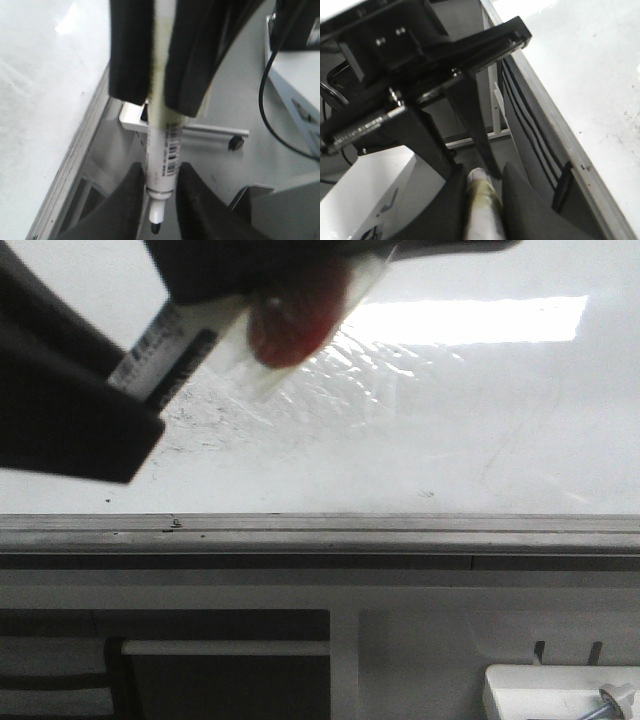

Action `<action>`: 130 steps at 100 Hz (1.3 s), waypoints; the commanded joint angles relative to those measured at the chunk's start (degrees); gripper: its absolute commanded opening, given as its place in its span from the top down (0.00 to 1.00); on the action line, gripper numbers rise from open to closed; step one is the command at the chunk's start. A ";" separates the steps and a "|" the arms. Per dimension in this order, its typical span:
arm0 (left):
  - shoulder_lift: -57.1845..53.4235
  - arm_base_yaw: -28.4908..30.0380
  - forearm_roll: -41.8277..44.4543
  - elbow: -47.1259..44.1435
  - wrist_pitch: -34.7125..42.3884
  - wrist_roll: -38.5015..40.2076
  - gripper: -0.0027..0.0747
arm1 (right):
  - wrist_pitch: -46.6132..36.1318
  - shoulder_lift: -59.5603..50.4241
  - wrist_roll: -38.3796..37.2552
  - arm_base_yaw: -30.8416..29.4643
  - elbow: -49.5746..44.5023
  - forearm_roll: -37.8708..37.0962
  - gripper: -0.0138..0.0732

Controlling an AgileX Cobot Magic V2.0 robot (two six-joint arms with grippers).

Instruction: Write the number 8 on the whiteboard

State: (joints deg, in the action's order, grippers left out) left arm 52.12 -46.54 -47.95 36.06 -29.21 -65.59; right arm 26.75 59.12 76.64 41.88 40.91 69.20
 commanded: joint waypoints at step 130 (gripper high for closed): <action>-36.50 9.53 2.79 -14.39 13.43 24.73 0.99 | -32.25 -8.94 -38.58 -13.74 -6.87 -56.51 0.89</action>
State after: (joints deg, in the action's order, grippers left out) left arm 15.09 -37.13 -43.61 20.34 -19.45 -41.45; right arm -0.60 50.08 38.25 29.29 32.57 13.31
